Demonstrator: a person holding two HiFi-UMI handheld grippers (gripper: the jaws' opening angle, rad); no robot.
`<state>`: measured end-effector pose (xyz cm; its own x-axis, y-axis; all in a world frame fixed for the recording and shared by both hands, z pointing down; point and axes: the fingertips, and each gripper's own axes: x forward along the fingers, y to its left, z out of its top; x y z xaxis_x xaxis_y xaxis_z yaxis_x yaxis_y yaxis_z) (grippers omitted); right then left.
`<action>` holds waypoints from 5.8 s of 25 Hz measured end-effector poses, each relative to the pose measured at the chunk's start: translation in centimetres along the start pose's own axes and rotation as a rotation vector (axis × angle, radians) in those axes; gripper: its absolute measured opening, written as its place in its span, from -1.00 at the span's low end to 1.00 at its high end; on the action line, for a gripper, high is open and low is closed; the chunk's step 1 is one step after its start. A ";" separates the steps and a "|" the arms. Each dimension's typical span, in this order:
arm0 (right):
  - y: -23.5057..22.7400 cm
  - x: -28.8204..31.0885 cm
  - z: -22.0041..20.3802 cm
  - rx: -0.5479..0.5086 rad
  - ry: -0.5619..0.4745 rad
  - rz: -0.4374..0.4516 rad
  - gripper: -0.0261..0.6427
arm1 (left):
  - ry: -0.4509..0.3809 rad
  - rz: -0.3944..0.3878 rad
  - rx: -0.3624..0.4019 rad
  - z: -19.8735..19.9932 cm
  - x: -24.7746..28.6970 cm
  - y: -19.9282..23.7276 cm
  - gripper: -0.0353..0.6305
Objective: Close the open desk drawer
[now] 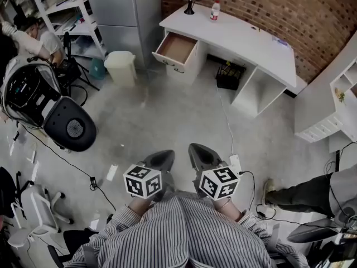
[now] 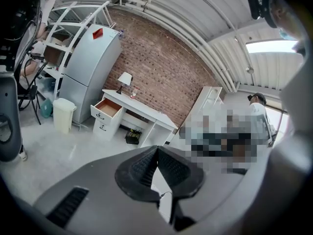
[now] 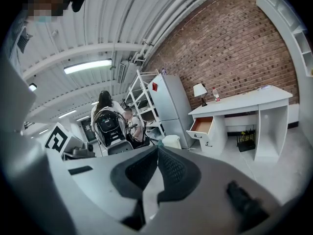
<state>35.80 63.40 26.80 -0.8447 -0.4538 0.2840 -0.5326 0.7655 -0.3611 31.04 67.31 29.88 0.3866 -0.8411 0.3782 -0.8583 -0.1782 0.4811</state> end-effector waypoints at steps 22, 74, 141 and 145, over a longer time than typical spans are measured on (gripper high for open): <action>-4.6 23.2 10.9 0.018 -0.012 -0.120 -0.88 | 0.059 -0.099 0.070 17.7 8.7 17.8 -0.86; -29.4 52.8 28.4 0.040 0.085 0.057 -0.88 | -0.036 0.041 -0.030 41.9 38.2 36.2 -0.86; -36.7 66.0 29.3 0.249 0.140 -0.212 -0.88 | 0.172 -0.145 -0.046 49.8 48.8 49.2 -0.86; -37.4 66.6 29.0 0.247 0.136 -0.223 -0.88 | 0.173 -0.129 -0.046 49.7 49.3 49.8 -0.86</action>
<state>-2.10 -8.69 33.45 -0.7000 -0.5201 0.4894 -0.7141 0.5134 -0.4758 -9.42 -8.43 33.20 0.5479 -0.7118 0.4396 -0.7833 -0.2520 0.5682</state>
